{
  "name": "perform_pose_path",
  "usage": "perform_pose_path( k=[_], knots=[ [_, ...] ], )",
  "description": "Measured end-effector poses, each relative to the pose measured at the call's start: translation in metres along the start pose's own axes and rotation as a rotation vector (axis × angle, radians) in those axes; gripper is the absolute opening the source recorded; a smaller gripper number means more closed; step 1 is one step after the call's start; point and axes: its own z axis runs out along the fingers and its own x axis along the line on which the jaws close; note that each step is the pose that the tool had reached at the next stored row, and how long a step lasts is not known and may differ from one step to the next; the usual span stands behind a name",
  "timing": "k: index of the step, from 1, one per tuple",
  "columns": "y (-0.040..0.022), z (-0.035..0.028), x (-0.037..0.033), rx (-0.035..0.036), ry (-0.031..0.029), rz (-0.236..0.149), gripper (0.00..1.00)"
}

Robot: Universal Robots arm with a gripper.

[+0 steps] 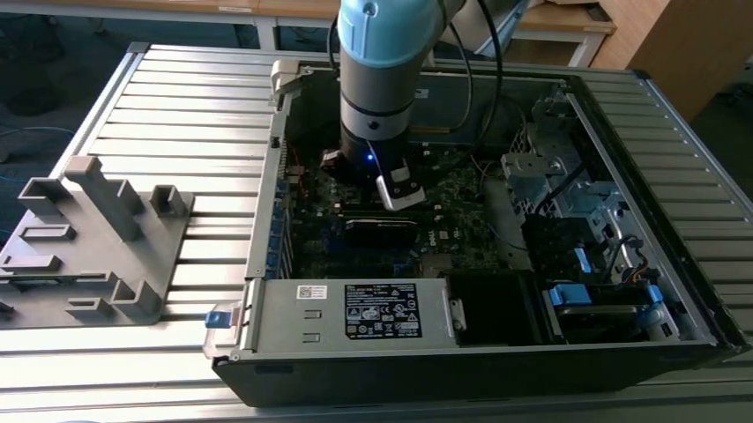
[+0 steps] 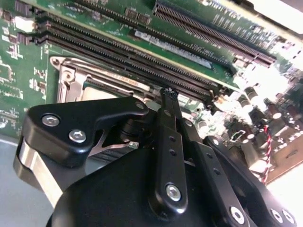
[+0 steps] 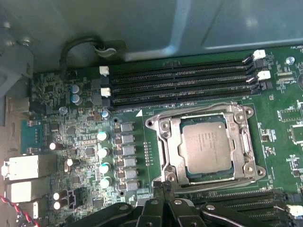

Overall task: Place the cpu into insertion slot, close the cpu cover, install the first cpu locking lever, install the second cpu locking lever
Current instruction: 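Install the second cpu locking lever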

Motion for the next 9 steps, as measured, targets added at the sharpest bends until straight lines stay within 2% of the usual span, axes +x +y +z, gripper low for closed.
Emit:
perform_pose_path(
  k=[2,4,7,9],
  knots=[
    [-0.0001,0.0002,0.0000,-0.0113,0.0016,0.000,0.11],
    [-0.0002,0.0008,0.0001,-0.0192,0.0026,0.000,0.11],
    [-0.0004,0.0018,0.0002,-0.0281,0.0037,0.000,0.11],
    [-0.0009,0.0027,0.0007,-0.0310,0.0040,0.000,0.11]
  ],
)
